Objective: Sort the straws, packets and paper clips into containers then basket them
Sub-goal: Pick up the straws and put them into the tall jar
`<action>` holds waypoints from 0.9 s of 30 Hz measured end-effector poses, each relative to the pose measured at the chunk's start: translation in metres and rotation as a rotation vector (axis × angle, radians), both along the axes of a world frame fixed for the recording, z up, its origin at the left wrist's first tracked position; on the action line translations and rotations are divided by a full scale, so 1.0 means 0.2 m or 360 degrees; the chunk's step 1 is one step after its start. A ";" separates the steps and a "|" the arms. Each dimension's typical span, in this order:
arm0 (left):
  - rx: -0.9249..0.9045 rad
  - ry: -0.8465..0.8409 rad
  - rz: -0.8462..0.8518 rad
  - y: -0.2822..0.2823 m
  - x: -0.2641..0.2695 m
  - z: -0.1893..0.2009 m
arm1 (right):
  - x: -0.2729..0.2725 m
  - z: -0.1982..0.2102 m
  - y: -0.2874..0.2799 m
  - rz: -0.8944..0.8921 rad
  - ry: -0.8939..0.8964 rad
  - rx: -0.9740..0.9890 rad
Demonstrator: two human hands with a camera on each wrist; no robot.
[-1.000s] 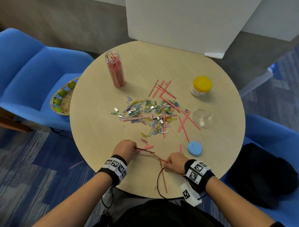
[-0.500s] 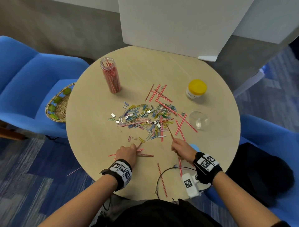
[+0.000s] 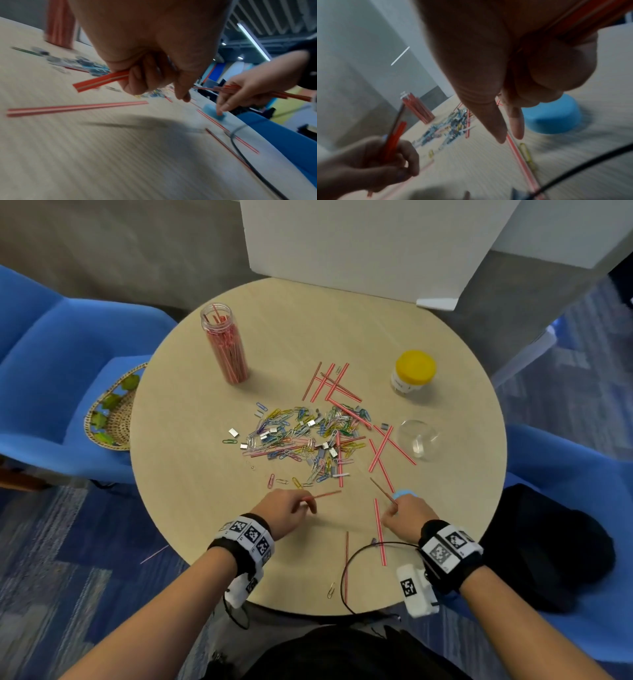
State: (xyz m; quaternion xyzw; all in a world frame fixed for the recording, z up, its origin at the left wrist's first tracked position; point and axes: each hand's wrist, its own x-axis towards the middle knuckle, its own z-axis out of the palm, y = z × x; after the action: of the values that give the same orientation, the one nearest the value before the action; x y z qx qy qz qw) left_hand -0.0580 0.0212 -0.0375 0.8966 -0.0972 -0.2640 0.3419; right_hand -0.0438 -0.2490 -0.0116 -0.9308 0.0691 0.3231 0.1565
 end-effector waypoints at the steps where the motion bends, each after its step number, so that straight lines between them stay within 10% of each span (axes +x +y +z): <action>1: 0.0015 -0.0016 -0.0116 -0.04 -0.02 0.00 | -0.01 -0.02 0.00 0.0012 -0.0031 -0.0092; 16: 0.0245 0.0041 -0.0468 -0.38 -0.11 -0.10 | 0.00 -0.13 0.08 0.0029 -0.0131 -0.0062; 27: 0.0425 0.0010 -0.0560 -0.35 -0.10 -0.13 | 0.15 0.08 -0.02 -0.0264 -0.0206 0.0687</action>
State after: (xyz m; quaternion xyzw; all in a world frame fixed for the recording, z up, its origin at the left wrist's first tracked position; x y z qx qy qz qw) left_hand -0.0783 -0.0486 -0.0629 0.9024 -0.2152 -0.3330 0.1691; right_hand -0.0129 -0.2532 0.0034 -0.8856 0.0645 0.2562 0.3819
